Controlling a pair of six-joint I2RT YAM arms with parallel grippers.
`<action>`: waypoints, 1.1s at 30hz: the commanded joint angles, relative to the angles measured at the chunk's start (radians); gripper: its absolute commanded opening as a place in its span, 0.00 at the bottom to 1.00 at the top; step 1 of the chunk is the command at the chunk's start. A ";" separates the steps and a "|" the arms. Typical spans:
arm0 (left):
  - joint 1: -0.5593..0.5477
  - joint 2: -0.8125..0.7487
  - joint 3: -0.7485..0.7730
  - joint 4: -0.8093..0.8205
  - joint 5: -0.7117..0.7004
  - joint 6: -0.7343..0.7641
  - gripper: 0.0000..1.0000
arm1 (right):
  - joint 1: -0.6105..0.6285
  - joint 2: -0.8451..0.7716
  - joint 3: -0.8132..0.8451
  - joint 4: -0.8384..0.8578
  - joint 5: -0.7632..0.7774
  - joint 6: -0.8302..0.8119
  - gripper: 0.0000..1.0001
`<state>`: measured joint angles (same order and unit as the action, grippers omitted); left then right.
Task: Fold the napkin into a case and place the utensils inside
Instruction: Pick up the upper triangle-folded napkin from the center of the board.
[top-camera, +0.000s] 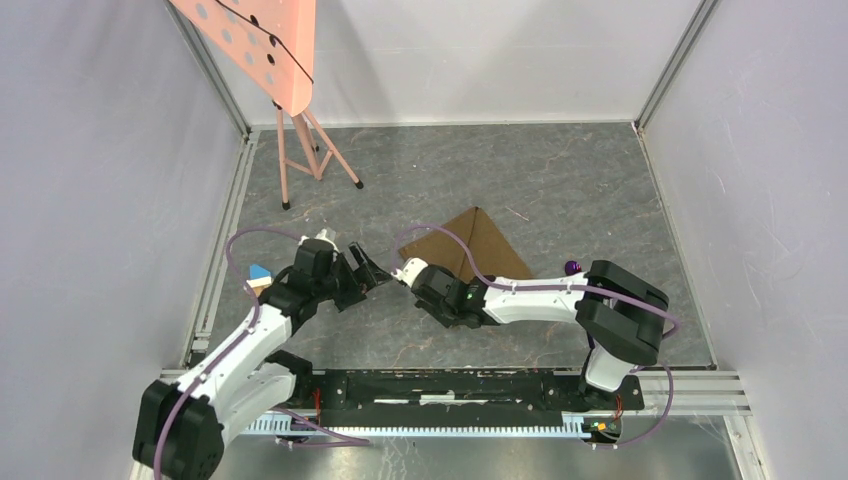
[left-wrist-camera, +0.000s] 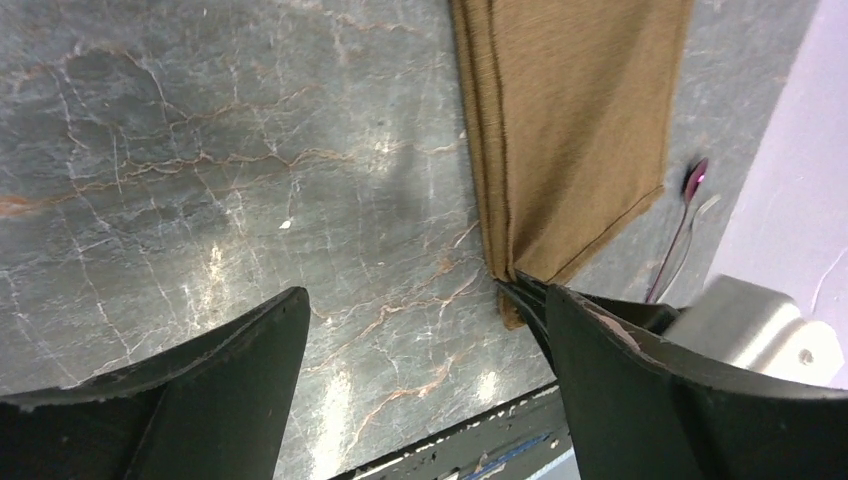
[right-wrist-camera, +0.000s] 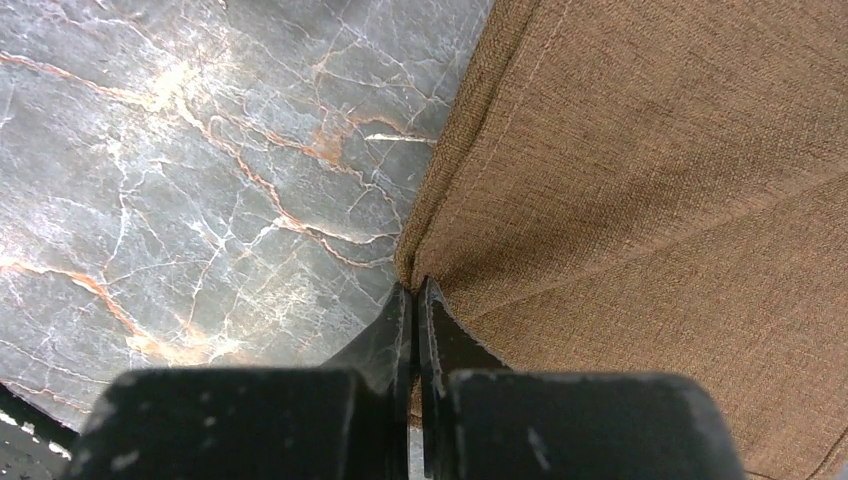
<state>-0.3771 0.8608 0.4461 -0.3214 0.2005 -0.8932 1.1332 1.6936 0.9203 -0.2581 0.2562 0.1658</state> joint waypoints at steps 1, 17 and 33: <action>0.004 0.133 0.055 0.085 0.069 -0.094 0.93 | -0.003 -0.024 -0.056 0.013 0.006 -0.023 0.00; -0.128 0.466 -0.041 0.677 -0.096 -0.490 0.77 | -0.040 -0.191 -0.091 0.070 -0.090 -0.017 0.00; -0.155 0.709 -0.069 0.937 -0.118 -0.556 0.72 | -0.071 -0.246 -0.118 0.099 -0.129 0.002 0.00</action>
<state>-0.5262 1.5196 0.3840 0.5468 0.1158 -1.4117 1.0672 1.4960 0.8028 -0.1955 0.1371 0.1585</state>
